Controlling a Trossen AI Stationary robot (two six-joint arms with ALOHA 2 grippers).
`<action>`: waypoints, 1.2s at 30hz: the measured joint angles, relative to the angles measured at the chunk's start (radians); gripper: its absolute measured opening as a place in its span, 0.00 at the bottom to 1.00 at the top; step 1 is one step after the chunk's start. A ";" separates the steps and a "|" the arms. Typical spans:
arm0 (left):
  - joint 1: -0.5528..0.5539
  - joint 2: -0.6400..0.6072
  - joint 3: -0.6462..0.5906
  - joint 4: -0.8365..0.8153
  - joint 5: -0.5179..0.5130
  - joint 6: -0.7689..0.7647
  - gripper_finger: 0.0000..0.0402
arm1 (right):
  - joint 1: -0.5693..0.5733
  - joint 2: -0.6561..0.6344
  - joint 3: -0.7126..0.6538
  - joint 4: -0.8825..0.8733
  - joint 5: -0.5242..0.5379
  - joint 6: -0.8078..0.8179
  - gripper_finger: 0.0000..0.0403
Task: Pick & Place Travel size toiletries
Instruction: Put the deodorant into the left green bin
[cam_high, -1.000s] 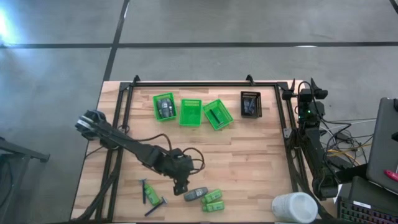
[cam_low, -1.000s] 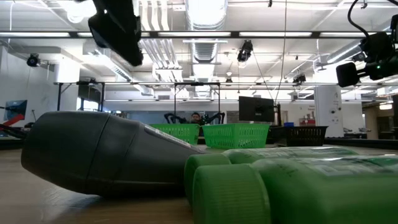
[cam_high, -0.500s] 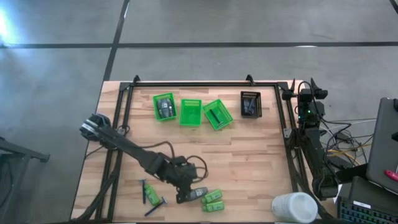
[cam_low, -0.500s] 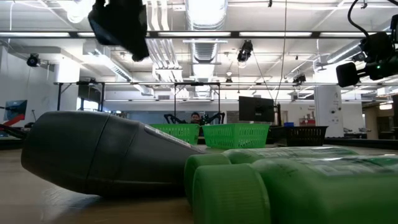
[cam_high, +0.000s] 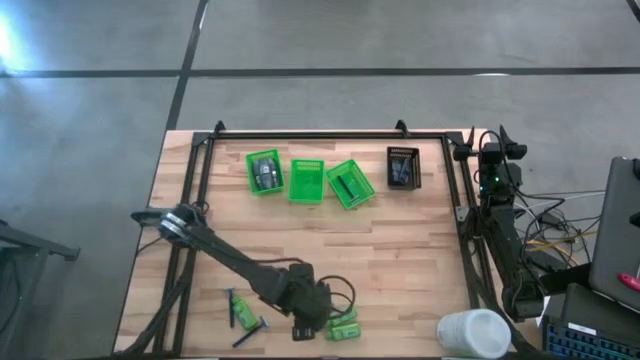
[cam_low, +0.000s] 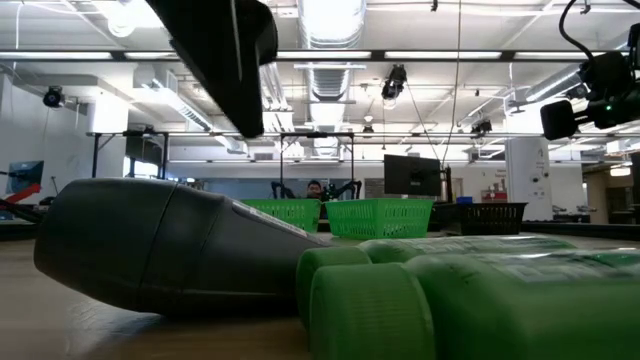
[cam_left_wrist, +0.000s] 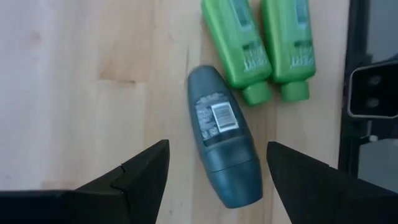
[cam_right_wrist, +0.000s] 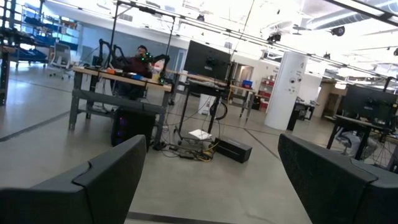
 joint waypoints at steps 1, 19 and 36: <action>-0.001 0.013 0.013 -0.012 0.008 0.000 0.68 | 0.000 0.000 0.000 0.000 0.000 0.000 0.90; -0.005 0.074 0.044 -0.016 0.045 -0.093 0.68 | 0.000 0.000 0.000 0.000 0.000 0.000 0.90; -0.006 0.080 -0.043 0.056 0.040 -0.120 0.68 | 0.000 0.000 0.000 0.000 0.000 0.000 0.90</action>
